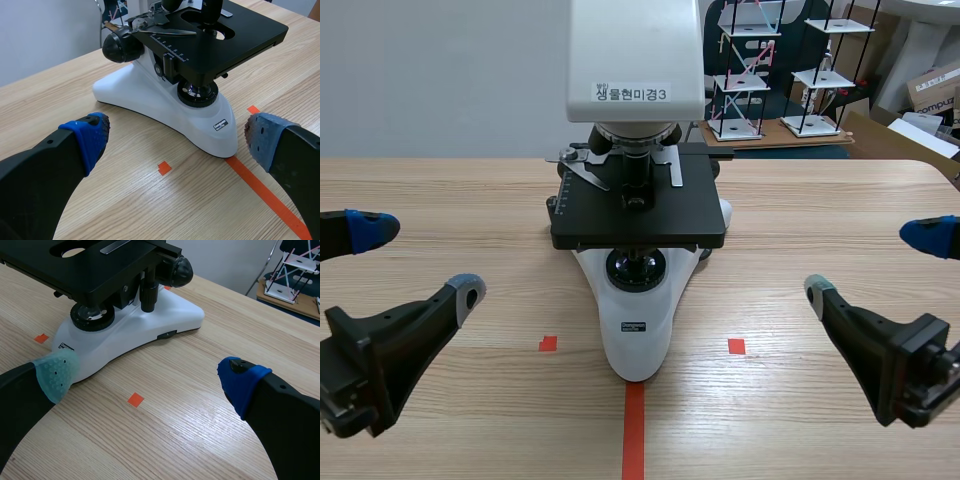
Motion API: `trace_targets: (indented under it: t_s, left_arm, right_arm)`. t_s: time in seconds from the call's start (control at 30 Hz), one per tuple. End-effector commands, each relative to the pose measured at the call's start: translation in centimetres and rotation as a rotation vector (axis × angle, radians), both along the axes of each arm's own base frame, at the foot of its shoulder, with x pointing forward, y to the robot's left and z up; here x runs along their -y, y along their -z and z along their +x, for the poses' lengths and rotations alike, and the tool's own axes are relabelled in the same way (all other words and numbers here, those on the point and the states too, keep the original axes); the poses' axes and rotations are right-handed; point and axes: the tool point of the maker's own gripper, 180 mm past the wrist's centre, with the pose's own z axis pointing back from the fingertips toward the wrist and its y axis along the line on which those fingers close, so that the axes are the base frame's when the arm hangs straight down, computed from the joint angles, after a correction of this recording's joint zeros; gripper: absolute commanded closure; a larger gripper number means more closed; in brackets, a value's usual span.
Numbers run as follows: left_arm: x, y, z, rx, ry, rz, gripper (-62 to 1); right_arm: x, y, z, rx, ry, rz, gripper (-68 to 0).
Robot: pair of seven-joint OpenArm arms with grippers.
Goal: Point at the objective lens
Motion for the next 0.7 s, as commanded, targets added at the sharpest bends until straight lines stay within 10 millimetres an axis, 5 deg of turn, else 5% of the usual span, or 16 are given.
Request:
trace_targets:
  t_s: [0.0, 0.23, 0.47, 0.63, 0.67]
  left_arm:
    - [0.2, -0.8, 0.2, 0.025, -0.005, -0.026, -56.8]
    - [0.2, -1.0, 0.2, 0.032, -0.005, -0.032, -54.4]
    - [0.2, -1.5, 0.3, 0.057, -0.004, -0.049, -19.9]
    - [0.7, -1.9, 0.5, 0.079, 0.037, -0.072, -1.3]
    - [0.9, -2.0, 0.6, 0.087, 0.049, -0.085, -1.7]
  right_arm:
    - [-0.1, -0.8, 0.4, 0.033, -0.006, 0.009, -60.4]
    - [-0.1, -0.8, 0.4, 0.033, -0.006, 0.009, -60.4]
    - [-0.1, -0.8, 0.4, 0.033, -0.006, 0.009, -60.4]
    - [-0.1, -0.8, 0.4, 0.033, -0.006, 0.009, -60.4]
    - [-0.1, -0.8, 0.4, 0.032, -0.006, 0.009, -60.4]
